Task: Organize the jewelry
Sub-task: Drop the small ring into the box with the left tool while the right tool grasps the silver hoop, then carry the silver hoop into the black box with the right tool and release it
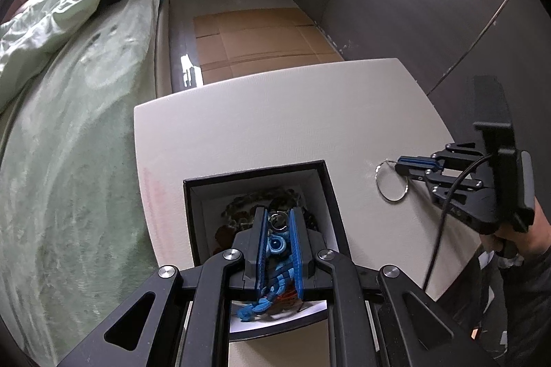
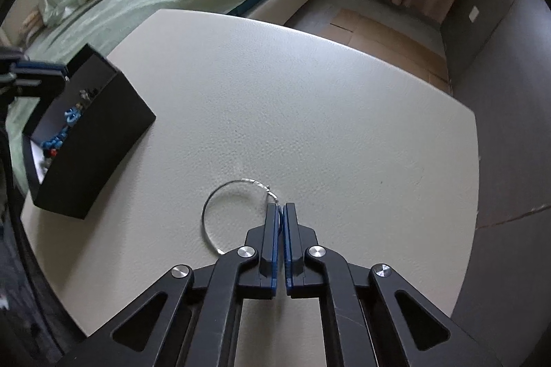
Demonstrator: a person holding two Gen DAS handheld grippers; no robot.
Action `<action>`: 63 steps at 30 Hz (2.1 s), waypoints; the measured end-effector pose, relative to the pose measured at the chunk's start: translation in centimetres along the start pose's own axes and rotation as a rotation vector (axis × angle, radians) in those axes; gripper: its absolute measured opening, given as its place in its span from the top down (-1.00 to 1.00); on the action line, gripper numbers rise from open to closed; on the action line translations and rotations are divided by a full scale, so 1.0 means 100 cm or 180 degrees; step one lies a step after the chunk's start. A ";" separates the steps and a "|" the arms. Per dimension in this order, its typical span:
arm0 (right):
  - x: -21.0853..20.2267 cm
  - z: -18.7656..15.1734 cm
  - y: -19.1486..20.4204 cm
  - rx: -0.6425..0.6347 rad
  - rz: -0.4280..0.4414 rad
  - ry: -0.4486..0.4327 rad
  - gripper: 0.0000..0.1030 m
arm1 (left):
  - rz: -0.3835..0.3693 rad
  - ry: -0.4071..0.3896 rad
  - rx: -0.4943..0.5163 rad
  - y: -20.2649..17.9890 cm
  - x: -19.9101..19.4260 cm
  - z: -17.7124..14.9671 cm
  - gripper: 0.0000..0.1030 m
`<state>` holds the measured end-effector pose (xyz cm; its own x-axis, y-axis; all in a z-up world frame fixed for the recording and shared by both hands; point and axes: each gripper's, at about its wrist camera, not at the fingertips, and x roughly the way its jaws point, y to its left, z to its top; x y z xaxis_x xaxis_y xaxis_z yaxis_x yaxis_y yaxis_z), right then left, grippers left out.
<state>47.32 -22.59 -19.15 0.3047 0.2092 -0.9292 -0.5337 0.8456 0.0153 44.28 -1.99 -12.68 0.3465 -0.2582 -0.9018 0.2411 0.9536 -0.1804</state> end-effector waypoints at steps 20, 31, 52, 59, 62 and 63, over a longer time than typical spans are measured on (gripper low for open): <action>-0.074 0.021 0.030 0.0439 0.0331 -0.0634 0.94 | -0.0124 -0.0165 -0.0235 0.029 -0.028 -0.013 -0.30; -0.093 0.054 0.093 0.0205 0.0424 -0.0766 0.94 | -0.0098 -0.0244 -0.0270 0.044 -0.049 -0.030 -0.36; -0.093 0.041 0.111 0.0609 0.0317 -0.0657 0.06 | -0.0189 -0.0423 -0.0350 0.055 -0.073 -0.051 -0.72; -0.118 0.002 0.107 0.0836 0.0221 -0.0820 -0.17 | -0.0195 -0.0567 -0.0309 0.035 -0.085 -0.062 -0.92; -0.129 -0.015 0.104 0.0959 0.0229 -0.0931 -0.53 | -0.0163 -0.0624 -0.0292 0.023 -0.092 -0.068 -0.95; -0.133 -0.021 0.103 0.1008 0.0233 -0.0977 -0.60 | -0.0156 -0.0645 -0.0288 0.020 -0.094 -0.070 -0.96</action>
<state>36.12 -17.75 -7.40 0.5208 0.3697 -0.7695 -0.3092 0.9219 0.2336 35.20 3.43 -7.30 0.5137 -0.3217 -0.7954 0.1830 0.9468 -0.2648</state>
